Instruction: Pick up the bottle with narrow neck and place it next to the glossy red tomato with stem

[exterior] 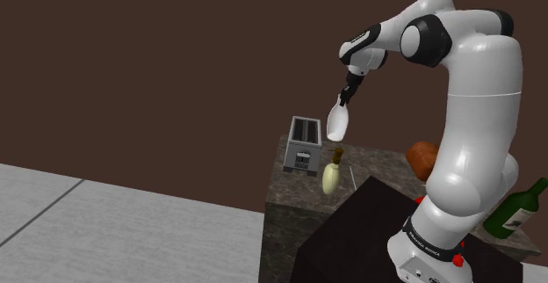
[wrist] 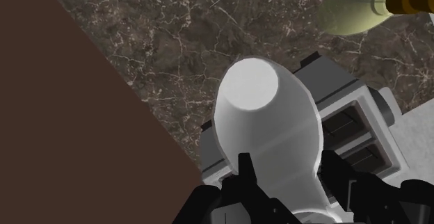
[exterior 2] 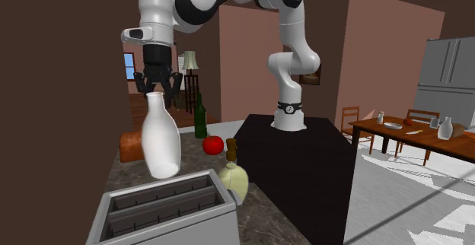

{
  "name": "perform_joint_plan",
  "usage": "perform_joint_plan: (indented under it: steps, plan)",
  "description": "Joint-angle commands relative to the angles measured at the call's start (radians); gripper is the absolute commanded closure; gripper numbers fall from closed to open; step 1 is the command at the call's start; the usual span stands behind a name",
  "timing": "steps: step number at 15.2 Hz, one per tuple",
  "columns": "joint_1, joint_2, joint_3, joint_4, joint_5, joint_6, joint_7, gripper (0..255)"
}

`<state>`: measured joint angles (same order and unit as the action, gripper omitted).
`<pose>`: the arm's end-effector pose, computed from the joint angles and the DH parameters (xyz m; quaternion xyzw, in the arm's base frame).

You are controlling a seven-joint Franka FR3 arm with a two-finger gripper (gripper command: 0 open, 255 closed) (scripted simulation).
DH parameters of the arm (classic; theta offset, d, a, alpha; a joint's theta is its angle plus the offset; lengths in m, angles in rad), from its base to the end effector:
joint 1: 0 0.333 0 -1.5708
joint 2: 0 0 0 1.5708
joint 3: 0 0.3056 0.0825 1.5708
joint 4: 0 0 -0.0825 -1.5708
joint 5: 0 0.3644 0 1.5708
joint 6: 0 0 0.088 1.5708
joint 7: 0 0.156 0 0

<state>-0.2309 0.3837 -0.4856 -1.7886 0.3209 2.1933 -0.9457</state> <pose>0.5030 -0.3840 0.3181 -0.9973 -0.0434 -0.0594 0.0034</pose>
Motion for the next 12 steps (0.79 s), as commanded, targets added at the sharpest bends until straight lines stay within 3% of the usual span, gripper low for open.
perform_joint_plan:
  steps: [1, 12]
  plan:
    - [0.004, -0.015, -0.005, 0.011, -0.011, -0.023, 0.009, 255]
    - [0.012, -0.068, -0.022, 0.090, -0.054, -0.147, 0.045, 255]
